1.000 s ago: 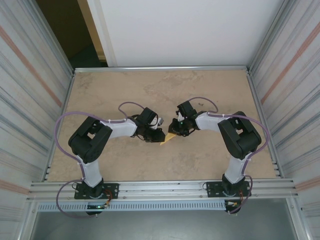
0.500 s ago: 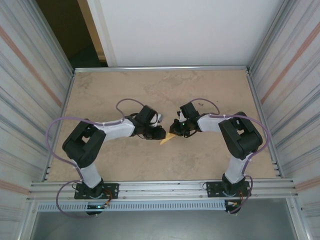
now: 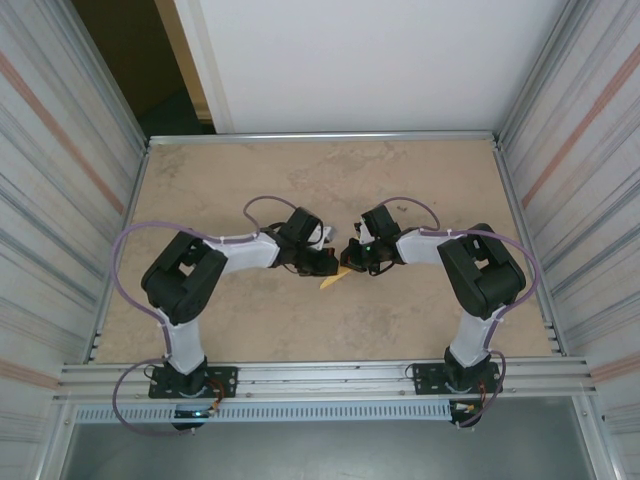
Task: Fold a paper plane with a square sheet of paper (pick it up from the middle)
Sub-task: Fold the wing for the fifth time at the center of the table.
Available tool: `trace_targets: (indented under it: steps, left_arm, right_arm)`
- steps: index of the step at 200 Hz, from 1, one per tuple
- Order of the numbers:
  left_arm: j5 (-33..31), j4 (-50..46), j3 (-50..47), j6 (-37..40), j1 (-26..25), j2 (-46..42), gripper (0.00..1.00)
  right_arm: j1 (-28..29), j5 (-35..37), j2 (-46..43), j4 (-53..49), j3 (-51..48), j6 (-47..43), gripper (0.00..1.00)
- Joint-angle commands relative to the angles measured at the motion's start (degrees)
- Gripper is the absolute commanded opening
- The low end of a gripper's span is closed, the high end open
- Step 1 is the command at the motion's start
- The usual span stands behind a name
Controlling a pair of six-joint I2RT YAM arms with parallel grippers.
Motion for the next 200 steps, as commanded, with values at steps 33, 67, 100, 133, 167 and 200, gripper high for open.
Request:
trace_targets:
  steps: [33, 67, 100, 133, 167, 200]
  left_arm:
    - [1.55, -1.82, 1.91, 0.92, -0.12, 3.04, 0.01]
    - [1.36, -2.53, 0.58, 1.11, -0.12, 3.11, 0.01]
    - [0.09, -4.01, -2.3, 1.48, -0.16, 1.57, 0.01]
    - [-0.64, -4.32, -6.22, 0.83, -0.16, -0.48, 0.01]
    - [-1.55, -5.4, -11.86, 0.24, -0.16, -4.34, 0.01]
    - [-0.78, -4.32, -19.08, -1.54, 0.34, -9.23, 0.01]
  right_arm:
    - [-0.4, 2.22, 3.67, -4.47, -2.1, -1.31, 0.06]
    - [-0.58, 2.43, 4.32, -4.99, -2.07, -1.54, 0.06]
    - [-0.89, 3.16, 5.62, -5.96, -2.12, -1.87, 0.05]
    - [-1.5, 3.43, 7.11, -6.24, -2.32, -1.97, 0.04]
    - [-1.72, 3.5, 7.44, -6.57, -2.29, -2.23, 0.04]
    - [-1.69, 3.35, 7.23, -6.76, -2.38, -2.47, 0.04]
